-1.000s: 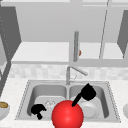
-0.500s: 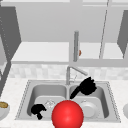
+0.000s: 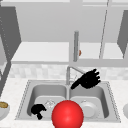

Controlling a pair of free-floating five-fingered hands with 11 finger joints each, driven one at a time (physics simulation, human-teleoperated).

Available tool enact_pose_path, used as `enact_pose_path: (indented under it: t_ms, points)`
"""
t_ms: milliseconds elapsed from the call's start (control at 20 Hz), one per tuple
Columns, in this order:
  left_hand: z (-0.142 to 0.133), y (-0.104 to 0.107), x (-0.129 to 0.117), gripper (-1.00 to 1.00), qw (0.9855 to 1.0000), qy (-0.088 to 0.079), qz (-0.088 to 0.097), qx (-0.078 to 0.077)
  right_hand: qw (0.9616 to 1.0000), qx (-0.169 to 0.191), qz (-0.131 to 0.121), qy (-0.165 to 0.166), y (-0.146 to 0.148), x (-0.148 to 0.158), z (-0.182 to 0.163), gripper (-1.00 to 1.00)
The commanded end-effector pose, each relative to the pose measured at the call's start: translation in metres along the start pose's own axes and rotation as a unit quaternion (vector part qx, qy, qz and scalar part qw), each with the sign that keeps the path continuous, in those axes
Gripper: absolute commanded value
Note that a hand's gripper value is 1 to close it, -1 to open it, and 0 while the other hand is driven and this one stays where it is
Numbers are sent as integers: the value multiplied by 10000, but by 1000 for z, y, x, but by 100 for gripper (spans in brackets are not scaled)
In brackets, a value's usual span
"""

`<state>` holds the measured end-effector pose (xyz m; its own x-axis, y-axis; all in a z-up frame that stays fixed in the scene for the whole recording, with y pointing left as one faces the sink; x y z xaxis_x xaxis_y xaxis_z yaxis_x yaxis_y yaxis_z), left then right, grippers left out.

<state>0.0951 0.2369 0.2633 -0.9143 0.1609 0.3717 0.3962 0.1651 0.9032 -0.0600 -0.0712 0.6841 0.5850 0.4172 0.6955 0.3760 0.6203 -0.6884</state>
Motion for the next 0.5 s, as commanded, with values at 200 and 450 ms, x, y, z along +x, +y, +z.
enact_pose_path:
  t_ms: [200,450]
  points:
    - [0,0,0,0,10000,0,0,0,9950,-527,-775,354,-14,19,8,-100]
    - [0,0,0,0,10000,0,0,0,9900,-734,-1094,497,-19,30,13,-100]
